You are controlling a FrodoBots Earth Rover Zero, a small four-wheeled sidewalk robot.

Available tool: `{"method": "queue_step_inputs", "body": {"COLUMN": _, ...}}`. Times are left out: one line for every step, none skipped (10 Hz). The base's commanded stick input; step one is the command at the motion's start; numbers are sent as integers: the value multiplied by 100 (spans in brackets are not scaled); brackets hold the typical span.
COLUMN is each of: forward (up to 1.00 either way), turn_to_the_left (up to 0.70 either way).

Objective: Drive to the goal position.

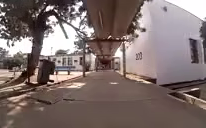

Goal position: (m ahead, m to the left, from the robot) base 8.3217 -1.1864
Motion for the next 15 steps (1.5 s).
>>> {"method": "queue_step_inputs", "body": {"forward": 50, "turn_to_the_left": 0}}
{"method": "queue_step_inputs", "body": {"forward": 50, "turn_to_the_left": 0}}
{"method": "queue_step_inputs", "body": {"forward": 50, "turn_to_the_left": 0}}
{"method": "queue_step_inputs", "body": {"forward": 50, "turn_to_the_left": 0}}
{"method": "queue_step_inputs", "body": {"forward": 50, "turn_to_the_left": 0}}
{"method": "queue_step_inputs", "body": {"forward": 50, "turn_to_the_left": 0}}
{"method": "queue_step_inputs", "body": {"forward": 50, "turn_to_the_left": 0}}
{"method": "queue_step_inputs", "body": {"forward": 50, "turn_to_the_left": 0}}
{"method": "queue_step_inputs", "body": {"forward": 50, "turn_to_the_left": 0}}
{"method": "queue_step_inputs", "body": {"forward": 50, "turn_to_the_left": 0}}
{"method": "queue_step_inputs", "body": {"forward": 50, "turn_to_the_left": 0}}
{"method": "queue_step_inputs", "body": {"forward": 50, "turn_to_the_left": 0}}
{"method": "queue_step_inputs", "body": {"forward": 50, "turn_to_the_left": 0}}
{"method": "queue_step_inputs", "body": {"forward": 50, "turn_to_the_left": 0}}
{"method": "queue_step_inputs", "body": {"forward": 50, "turn_to_the_left": 0}}
